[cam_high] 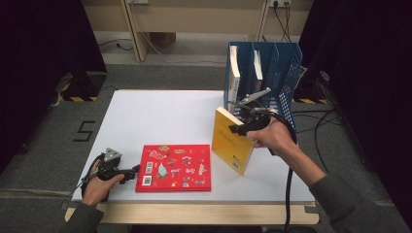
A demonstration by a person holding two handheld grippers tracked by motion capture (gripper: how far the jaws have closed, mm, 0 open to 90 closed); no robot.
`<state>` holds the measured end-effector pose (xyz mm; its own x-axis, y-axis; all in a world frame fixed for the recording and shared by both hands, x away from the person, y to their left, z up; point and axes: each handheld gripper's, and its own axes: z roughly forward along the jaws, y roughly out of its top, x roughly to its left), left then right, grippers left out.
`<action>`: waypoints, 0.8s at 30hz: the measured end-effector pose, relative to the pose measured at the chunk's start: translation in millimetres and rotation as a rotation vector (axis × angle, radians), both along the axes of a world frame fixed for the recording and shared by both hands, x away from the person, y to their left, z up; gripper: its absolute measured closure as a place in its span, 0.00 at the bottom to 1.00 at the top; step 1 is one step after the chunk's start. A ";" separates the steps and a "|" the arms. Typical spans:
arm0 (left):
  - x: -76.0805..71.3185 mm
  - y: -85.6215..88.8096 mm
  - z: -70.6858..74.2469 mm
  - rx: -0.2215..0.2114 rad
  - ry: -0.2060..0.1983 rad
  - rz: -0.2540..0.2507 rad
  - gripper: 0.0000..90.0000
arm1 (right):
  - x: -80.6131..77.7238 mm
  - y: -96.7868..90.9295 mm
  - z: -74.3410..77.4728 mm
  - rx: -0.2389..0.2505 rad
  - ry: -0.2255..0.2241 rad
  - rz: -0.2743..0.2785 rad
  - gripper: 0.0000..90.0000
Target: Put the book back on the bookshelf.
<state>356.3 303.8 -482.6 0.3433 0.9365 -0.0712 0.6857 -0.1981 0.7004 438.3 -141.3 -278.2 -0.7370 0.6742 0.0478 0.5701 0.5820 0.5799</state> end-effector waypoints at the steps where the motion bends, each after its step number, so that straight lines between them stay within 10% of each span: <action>1: 0.0 0.0 0.0 0.000 0.000 0.000 0.15 | -1.0 -1.7 1.6 -0.001 -0.014 -0.004 0.84; 24: 0.0 -0.1 0.0 0.001 0.001 0.000 0.15 | -20.5 -73.9 50.6 0.118 -0.077 -0.162 0.84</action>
